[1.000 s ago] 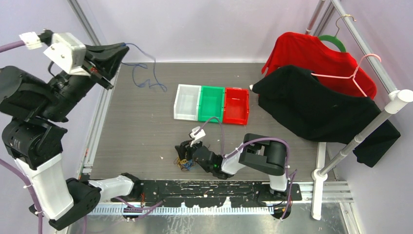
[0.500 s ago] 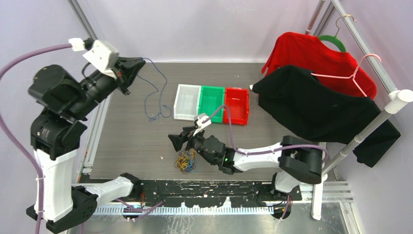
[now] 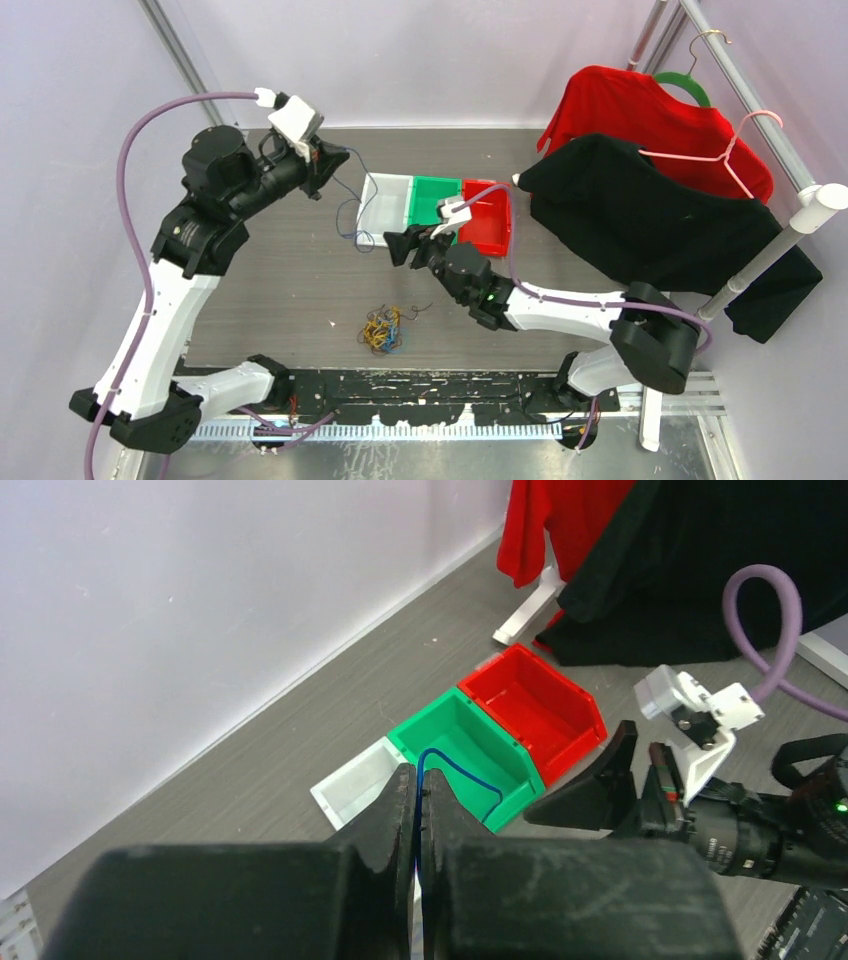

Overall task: Untangle the cables
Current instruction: Untie the cable, then place the cable in the bin.

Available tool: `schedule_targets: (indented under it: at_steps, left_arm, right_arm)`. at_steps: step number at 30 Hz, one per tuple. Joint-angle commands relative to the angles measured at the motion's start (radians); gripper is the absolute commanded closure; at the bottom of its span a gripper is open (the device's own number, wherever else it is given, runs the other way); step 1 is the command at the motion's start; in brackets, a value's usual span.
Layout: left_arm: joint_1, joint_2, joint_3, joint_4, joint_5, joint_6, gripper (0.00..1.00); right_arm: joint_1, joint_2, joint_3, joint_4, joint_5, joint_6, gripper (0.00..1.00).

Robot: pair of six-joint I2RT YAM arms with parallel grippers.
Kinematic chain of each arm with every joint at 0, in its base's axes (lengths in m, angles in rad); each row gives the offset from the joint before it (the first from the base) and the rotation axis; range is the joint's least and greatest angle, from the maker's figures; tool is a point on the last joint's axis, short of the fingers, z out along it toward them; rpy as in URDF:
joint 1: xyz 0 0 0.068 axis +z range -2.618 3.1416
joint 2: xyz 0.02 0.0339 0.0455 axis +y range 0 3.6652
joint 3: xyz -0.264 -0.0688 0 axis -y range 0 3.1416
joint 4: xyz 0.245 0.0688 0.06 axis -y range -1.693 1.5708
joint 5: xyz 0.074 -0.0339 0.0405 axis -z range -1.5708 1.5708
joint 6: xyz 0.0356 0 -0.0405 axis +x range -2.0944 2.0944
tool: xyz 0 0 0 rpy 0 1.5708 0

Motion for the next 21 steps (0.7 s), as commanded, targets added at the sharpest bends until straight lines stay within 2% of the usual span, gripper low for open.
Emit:
schedule_targets:
  at_steps: [1,7,21]
  left_arm:
    - [-0.004,0.048,-0.007,0.169,0.007,-0.006,1.0]
    - [-0.004,0.139,0.002,0.225,-0.012,-0.003,1.0]
    - [0.008,0.376,0.056,0.287,-0.038,0.008,1.0]
  right_arm:
    - [-0.06,-0.101,-0.02,-0.108,-0.078,0.035,0.29]
    - [-0.111,-0.2,-0.097,-0.175,-0.031,0.067,0.28]
    - [-0.116,-0.332,-0.181,-0.23,0.115,0.068,0.29]
